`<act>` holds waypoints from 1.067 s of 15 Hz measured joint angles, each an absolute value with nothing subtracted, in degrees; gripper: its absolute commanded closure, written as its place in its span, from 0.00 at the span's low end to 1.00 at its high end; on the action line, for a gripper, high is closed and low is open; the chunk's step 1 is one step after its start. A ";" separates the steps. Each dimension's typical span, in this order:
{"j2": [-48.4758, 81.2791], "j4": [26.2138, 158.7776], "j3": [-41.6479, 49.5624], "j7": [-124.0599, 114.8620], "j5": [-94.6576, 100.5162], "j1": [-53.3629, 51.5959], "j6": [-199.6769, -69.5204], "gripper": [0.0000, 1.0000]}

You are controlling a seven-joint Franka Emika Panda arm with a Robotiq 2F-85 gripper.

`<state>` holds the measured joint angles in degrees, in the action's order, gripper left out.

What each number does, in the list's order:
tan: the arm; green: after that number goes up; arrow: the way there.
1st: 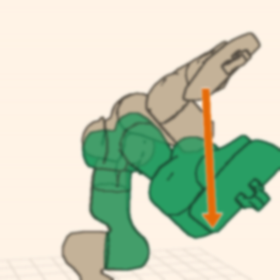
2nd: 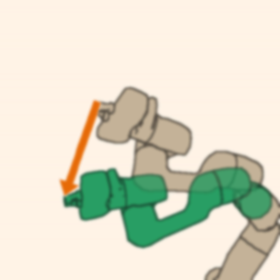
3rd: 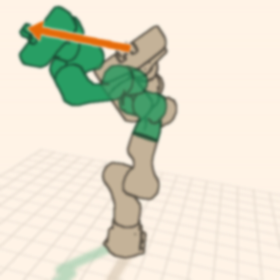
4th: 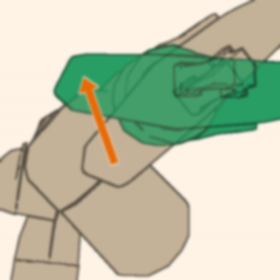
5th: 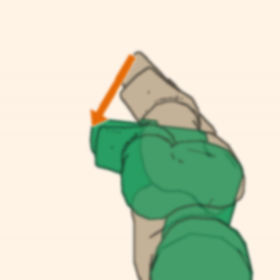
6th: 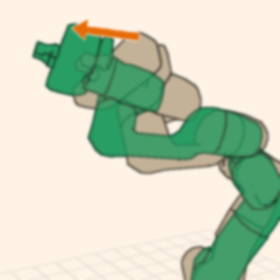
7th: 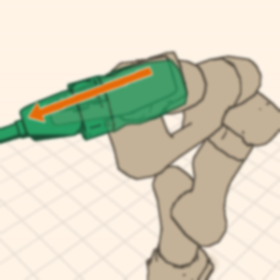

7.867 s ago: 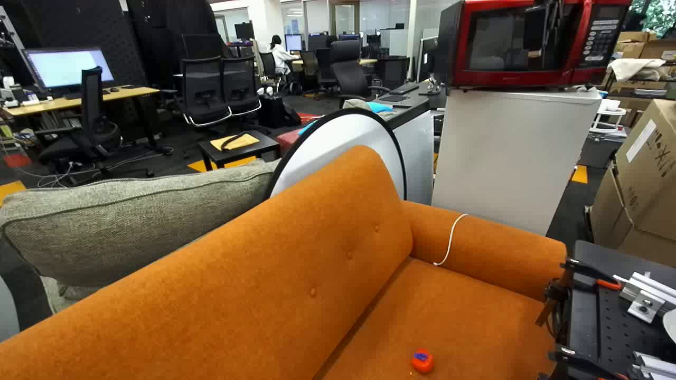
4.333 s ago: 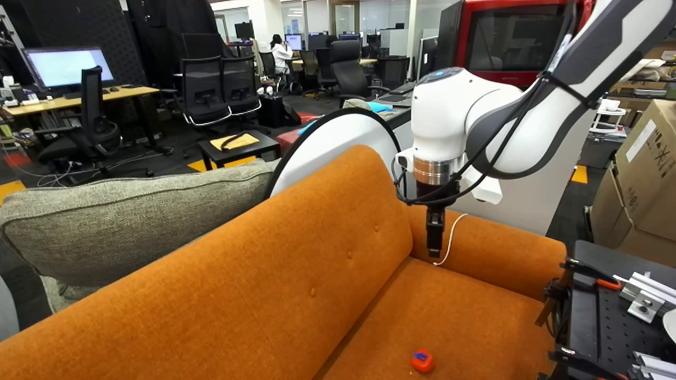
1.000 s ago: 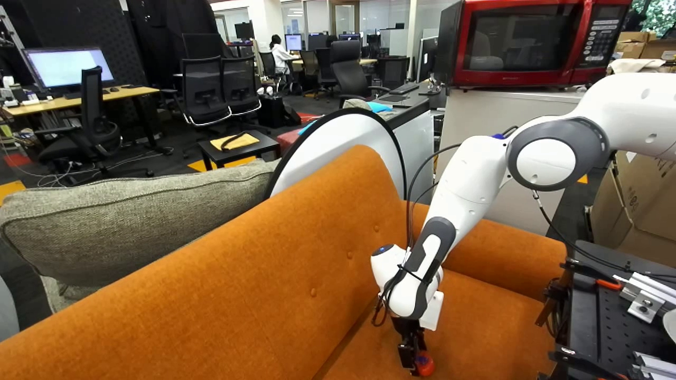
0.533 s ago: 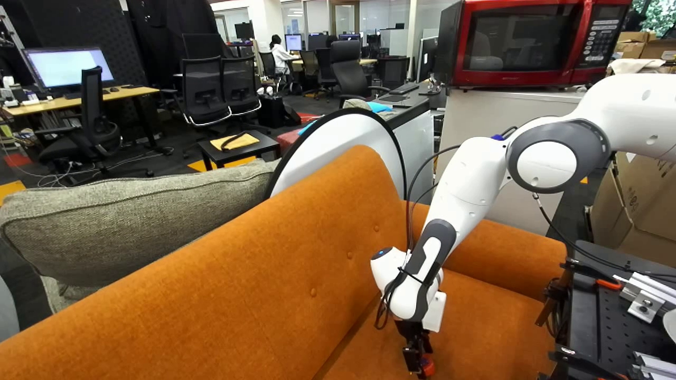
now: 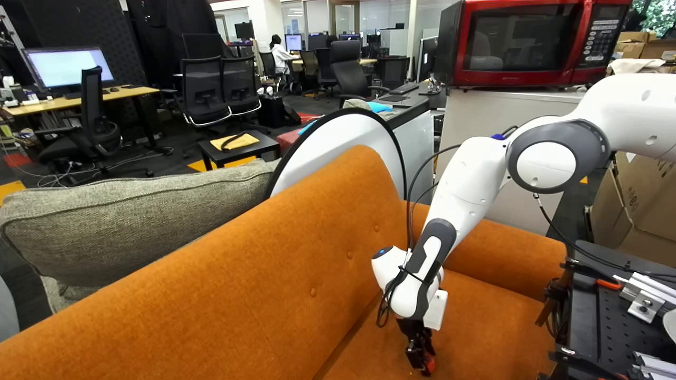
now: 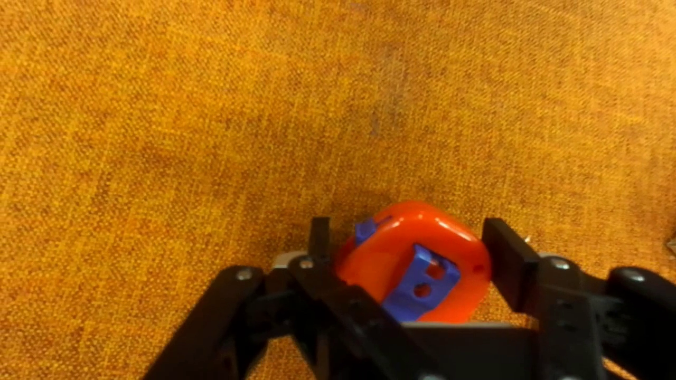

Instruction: Take the red block and put it in the box

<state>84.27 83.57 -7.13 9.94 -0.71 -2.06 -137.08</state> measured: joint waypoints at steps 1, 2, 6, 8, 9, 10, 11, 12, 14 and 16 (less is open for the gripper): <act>84.27 83.49 -7.09 9.94 -0.70 -2.05 -137.08 0.53; 84.26 83.31 -7.09 9.94 -0.70 -2.05 -137.09 0.53; 83.18 82.60 -7.61 10.70 -0.70 -1.83 -138.39 0.53; 81.03 83.51 -8.94 13.63 -0.66 -1.39 -140.40 0.53; 79.52 84.52 -9.81 15.58 -0.57 -1.13 -141.77 0.53; 77.79 85.92 -10.62 17.63 -0.37 -1.01 -143.21 0.53; 75.85 87.66 -11.48 19.74 -0.10 -0.91 -144.65 0.53; 73.79 89.52 -12.45 21.60 0.63 -0.81 -145.81 0.53; 69.99 93.14 -14.77 25.04 2.33 -0.50 -147.05 0.53; 67.55 95.86 -17.57 28.84 3.40 -0.06 -147.19 0.53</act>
<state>67.55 95.86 -17.57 28.84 3.40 -0.06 -147.19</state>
